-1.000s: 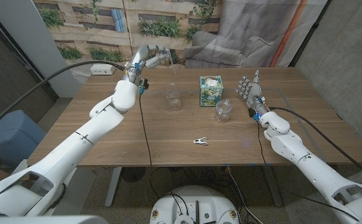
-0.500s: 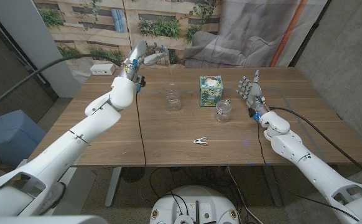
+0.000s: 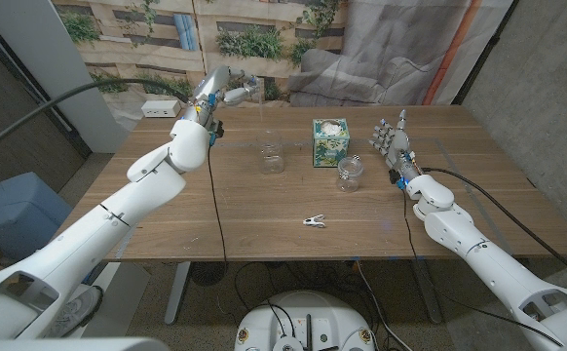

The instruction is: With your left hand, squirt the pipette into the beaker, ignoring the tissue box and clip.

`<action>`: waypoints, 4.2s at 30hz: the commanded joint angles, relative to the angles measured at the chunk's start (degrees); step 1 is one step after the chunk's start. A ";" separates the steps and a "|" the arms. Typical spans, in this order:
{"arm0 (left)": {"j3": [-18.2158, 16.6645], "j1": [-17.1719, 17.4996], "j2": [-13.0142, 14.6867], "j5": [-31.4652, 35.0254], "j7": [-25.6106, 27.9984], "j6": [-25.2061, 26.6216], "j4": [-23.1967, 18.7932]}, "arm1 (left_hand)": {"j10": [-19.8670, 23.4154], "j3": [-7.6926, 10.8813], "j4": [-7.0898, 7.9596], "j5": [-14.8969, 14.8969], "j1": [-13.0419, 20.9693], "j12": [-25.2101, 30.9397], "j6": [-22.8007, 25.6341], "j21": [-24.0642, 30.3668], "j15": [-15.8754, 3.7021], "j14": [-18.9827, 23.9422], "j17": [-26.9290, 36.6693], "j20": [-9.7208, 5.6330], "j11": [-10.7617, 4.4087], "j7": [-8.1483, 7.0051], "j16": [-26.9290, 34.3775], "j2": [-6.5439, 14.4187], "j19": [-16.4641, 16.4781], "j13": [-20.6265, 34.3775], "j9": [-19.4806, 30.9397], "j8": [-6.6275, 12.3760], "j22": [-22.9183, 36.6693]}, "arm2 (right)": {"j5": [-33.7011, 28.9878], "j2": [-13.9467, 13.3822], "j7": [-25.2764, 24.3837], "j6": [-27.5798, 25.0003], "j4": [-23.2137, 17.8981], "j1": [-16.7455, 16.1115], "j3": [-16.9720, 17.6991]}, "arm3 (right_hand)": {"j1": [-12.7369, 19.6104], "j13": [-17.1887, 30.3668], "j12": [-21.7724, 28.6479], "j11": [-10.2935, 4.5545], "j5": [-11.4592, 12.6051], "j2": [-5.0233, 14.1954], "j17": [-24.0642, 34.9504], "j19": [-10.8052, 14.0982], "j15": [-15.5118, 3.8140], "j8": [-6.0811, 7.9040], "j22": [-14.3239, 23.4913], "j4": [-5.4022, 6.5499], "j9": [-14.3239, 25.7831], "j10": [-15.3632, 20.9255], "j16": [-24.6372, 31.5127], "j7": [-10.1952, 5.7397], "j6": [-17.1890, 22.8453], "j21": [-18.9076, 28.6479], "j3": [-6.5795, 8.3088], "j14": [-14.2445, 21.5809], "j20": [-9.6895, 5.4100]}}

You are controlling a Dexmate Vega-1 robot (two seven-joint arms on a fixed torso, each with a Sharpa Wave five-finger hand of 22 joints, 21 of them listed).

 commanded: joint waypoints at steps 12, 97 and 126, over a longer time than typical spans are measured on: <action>1.02 1.50 -1.65 -1.20 0.60 2.41 1.14 | -0.14 0.51 0.00 -0.01 0.50 0.24 0.18 0.21 -6.96 0.53 0.08 0.19 0.00 0.29 0.01 0.15 0.18 0.07 0.06 0.07 0.24 | -0.10 0.06 -0.25 -0.02 -0.10 -0.05 0.03 | 0.01 0.17 0.09 0.11 0.31 3.38 0.26 0.22 -4.83 0.39 0.31 -0.04 0.10 -0.10 0.36 -0.56 0.11 0.34 -0.42 -0.32 -0.05; 7.03 -1.02 -7.07 -2.50 4.78 -4.17 14.53 | 1.31 0.53 -0.09 -0.02 1.45 0.66 1.49 0.37 -7.42 0.81 0.22 -0.88 -0.12 0.08 0.24 0.40 0.83 0.11 0.04 0.50 0.23 | 0.04 -0.04 0.18 -0.04 -0.05 -0.02 0.02 | 0.01 0.18 0.09 -0.04 0.30 3.35 0.25 0.22 -4.86 0.38 0.31 -0.05 0.09 -0.11 0.34 -0.51 0.09 0.35 -0.43 -0.35 -0.03; 6.51 -0.23 -7.16 -3.01 6.03 -1.07 14.05 | 8.24 0.34 -0.35 -0.10 3.92 2.33 7.74 0.74 -8.88 3.85 0.49 -2.07 0.15 0.41 0.92 1.22 2.31 0.12 0.02 2.40 0.16 | -0.10 0.09 -0.18 0.03 0.03 0.00 0.02 | 0.01 0.17 0.16 -0.05 0.31 3.34 0.25 0.21 -4.82 0.37 0.31 -0.05 0.09 0.10 0.36 -0.46 0.08 0.34 -0.44 -0.31 -0.04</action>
